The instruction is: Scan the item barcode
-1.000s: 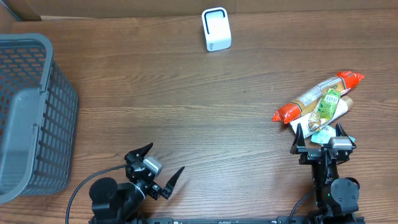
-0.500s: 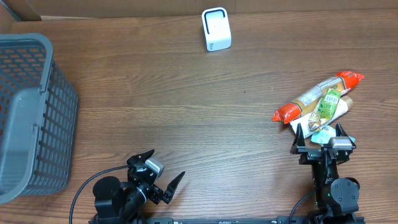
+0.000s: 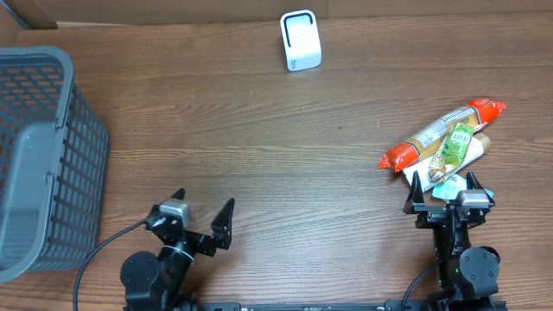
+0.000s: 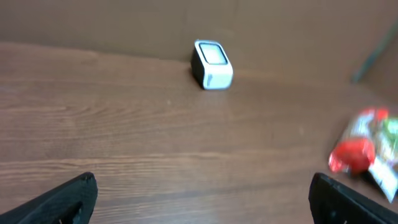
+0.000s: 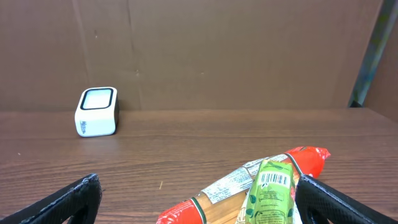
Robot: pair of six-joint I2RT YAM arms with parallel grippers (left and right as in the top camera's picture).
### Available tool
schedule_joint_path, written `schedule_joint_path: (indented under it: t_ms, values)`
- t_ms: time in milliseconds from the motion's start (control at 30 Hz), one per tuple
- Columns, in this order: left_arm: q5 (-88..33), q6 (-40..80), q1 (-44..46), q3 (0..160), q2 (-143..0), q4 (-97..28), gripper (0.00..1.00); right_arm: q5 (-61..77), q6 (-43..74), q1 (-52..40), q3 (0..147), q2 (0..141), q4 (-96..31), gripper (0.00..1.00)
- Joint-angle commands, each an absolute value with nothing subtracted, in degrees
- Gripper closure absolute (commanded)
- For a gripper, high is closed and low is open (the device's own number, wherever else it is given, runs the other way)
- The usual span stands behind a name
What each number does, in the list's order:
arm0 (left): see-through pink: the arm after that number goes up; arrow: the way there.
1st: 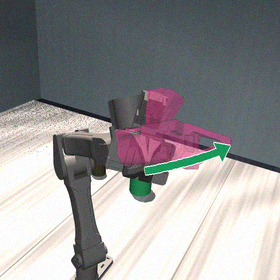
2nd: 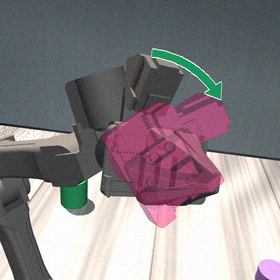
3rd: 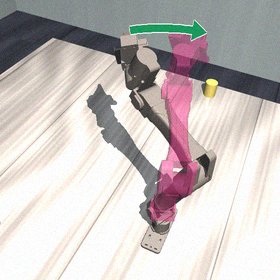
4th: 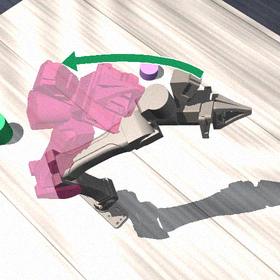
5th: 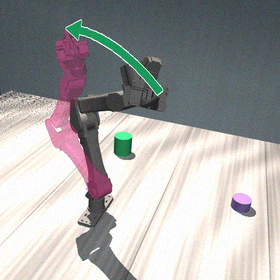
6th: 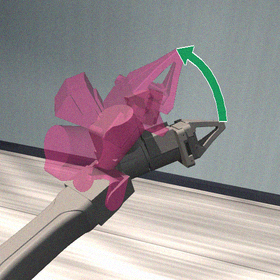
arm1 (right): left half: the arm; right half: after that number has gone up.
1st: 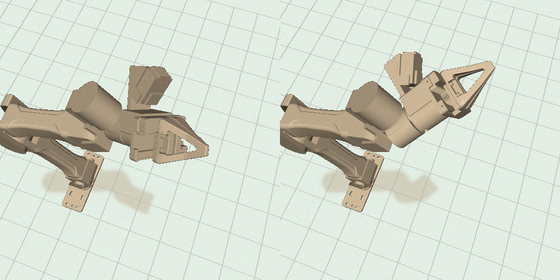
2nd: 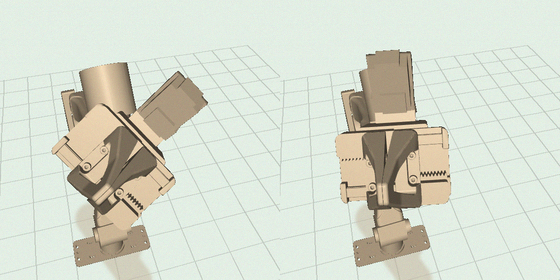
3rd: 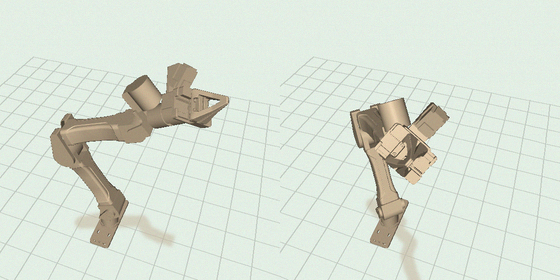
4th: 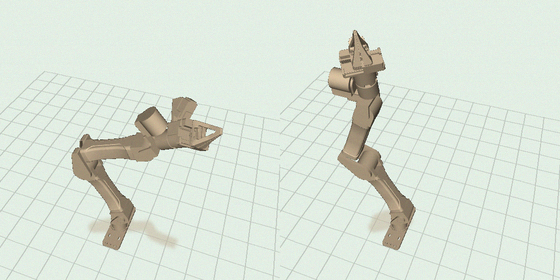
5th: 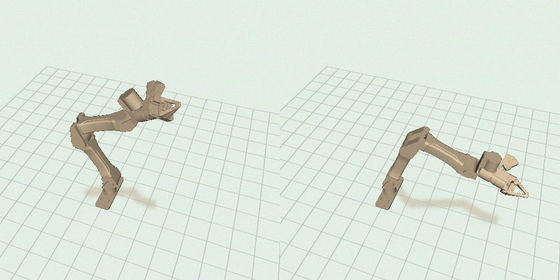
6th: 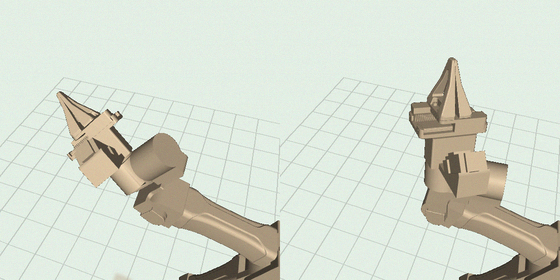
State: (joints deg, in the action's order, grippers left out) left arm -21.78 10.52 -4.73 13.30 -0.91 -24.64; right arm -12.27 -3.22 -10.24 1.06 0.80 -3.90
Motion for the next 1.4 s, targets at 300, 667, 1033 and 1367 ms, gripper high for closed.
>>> schedule_joint_path:
  t_ms: [300, 667, 1033, 1367]
  values:
    - [-6.4, 24.9, -5.2, 3.7, -7.8, 11.0, 0.0, -12.3, -3.5, -10.5, 0.5, 0.3, -3.5, 0.0]
    - [-10.6, 24.9, -5.2, 0.2, -7.8, 18.7, 0.0, -12.3, -3.5, -10.5, 0.5, 0.3, -3.5, 0.0]
    - [-10.5, 24.9, -5.2, 0.3, -7.8, 0.4, 0.0, -12.3, -3.5, -10.5, 0.5, 0.3, -3.5, 0.0]
    - [-9.2, 24.7, -5.0, 0.3, -2.0, -3.6, 0.0, -12.3, -3.5, -10.5, 0.5, 0.3, -3.5, 0.0]
